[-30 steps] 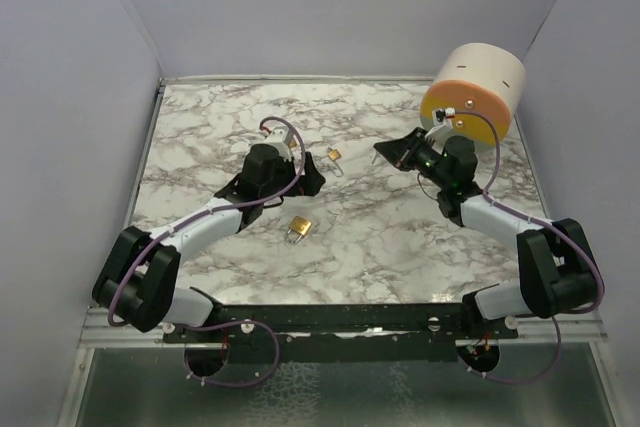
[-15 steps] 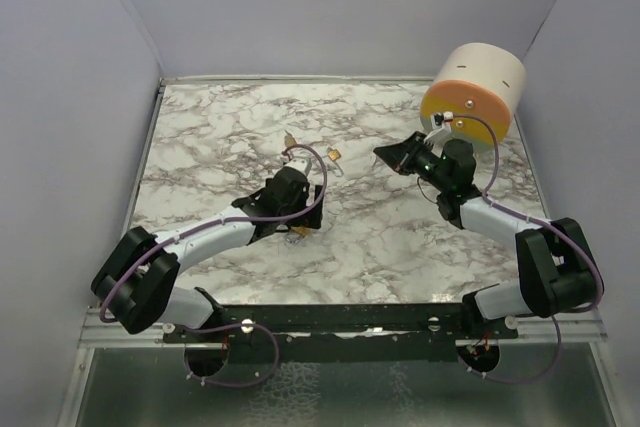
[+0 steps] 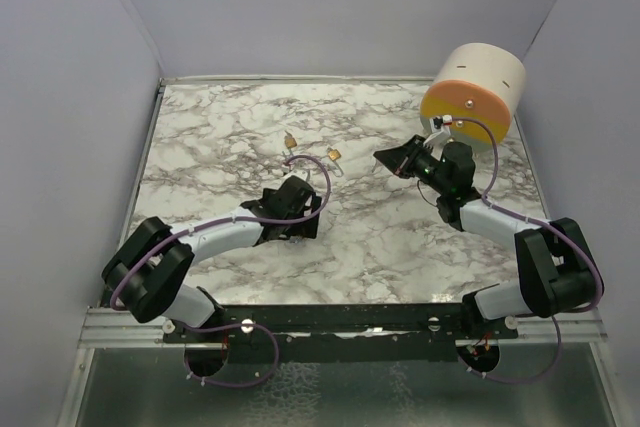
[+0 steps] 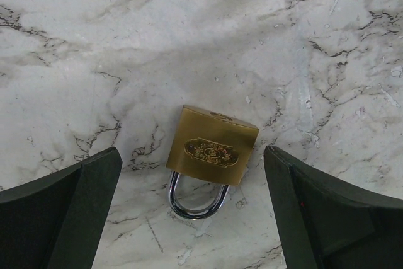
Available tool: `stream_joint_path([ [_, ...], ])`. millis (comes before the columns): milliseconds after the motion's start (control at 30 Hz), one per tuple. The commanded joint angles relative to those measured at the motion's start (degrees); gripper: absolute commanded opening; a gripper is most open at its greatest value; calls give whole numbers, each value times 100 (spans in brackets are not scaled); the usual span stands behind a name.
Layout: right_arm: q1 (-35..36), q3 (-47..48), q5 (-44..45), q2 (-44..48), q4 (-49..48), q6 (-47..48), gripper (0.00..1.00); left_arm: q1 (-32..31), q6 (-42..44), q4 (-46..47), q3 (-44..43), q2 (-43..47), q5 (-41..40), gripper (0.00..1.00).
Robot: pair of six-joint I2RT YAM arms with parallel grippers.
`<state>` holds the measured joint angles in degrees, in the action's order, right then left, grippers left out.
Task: Unlock with the key
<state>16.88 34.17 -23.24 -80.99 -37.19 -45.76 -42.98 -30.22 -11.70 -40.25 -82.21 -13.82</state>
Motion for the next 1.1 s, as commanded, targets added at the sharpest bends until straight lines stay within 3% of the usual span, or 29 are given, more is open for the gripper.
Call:
stream_joint_path([
  [0,17,-82,-21,53,-146,93,1,-61,-74,-21,76,-54,-230,99],
  [233,17,-95,-40,50,-149,85,1,-160,-72,-17,107,-166,-359,94],
  [433,17,-107,-40,57,-138,92,1,-266,-47,-35,29,-373,-428,78],
  [667,17,-78,-37,63,-96,113,1,-412,-50,-133,-71,-609,-484,66],
  [900,14,-60,-49,36,-93,111,1,-526,-86,-343,-66,-721,-530,37],
  [1033,17,-67,-52,14,-87,119,1,-537,-80,-344,-30,-688,-485,0],
  [1067,17,-62,-53,6,-89,120,1,-536,-43,-333,-50,-672,-500,0],
])
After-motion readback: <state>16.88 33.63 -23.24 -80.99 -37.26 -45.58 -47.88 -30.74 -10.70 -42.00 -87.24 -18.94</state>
